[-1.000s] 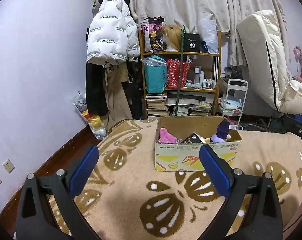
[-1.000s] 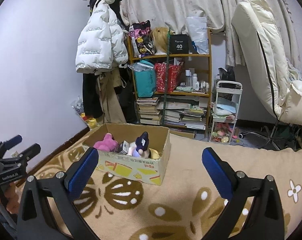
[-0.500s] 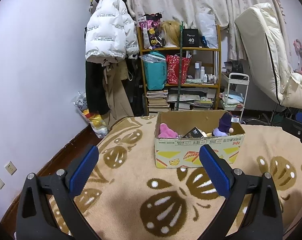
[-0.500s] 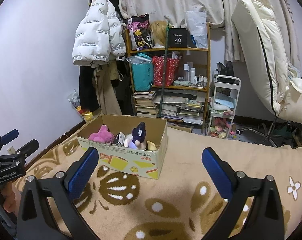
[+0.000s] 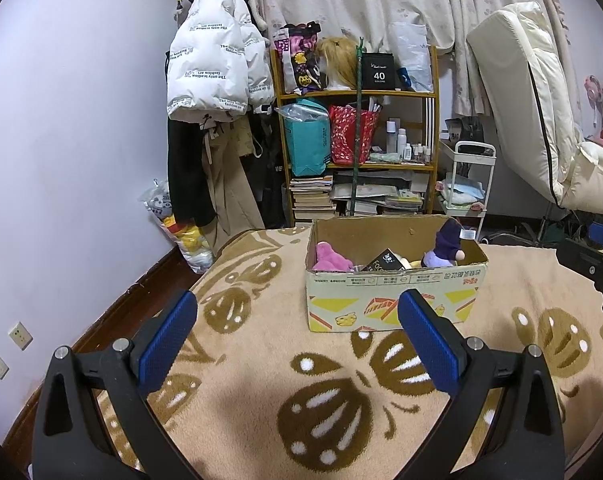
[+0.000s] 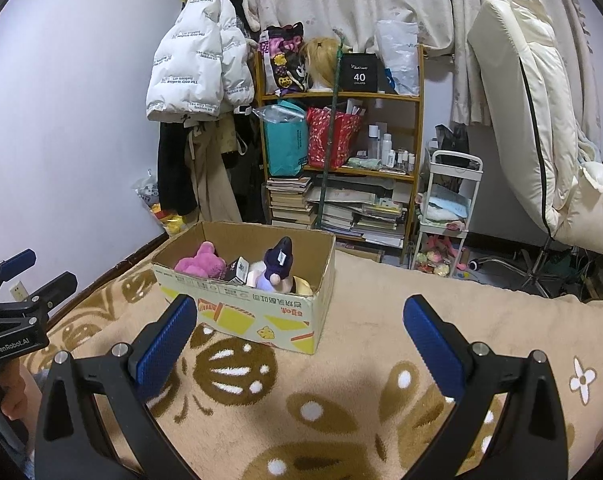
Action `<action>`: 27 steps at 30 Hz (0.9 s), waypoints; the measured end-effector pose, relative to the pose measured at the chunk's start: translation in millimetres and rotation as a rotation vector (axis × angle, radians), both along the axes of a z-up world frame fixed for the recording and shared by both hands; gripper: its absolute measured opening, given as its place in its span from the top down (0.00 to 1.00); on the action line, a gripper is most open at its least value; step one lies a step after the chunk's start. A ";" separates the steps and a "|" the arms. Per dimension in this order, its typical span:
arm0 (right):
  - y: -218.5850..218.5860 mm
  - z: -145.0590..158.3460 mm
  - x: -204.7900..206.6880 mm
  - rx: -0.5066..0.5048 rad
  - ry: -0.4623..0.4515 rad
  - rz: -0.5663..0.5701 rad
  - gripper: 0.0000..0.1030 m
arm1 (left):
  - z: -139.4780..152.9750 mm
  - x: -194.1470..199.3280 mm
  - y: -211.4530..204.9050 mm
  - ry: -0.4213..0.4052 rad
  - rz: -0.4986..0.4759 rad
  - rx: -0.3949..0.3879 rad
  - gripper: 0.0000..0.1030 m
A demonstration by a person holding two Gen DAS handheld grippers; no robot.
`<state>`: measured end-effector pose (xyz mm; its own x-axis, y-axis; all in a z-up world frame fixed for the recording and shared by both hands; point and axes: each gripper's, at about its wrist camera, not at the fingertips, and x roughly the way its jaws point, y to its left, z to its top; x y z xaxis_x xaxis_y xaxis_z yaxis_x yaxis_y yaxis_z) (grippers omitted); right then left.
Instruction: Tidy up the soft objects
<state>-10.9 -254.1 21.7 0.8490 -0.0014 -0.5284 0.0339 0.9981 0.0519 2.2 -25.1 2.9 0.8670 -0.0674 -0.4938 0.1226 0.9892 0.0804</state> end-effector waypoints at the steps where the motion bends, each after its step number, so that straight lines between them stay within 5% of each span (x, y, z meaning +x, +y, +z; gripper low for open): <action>1: 0.1 0.0 0.1 -0.001 0.000 0.000 0.00 | 0.1 0.0 0.2 0.000 0.000 0.000 0.04; 27: -0.5 1.9 0.5 -0.004 0.002 0.002 0.00 | -0.9 0.2 2.6 0.004 0.006 -0.001 0.04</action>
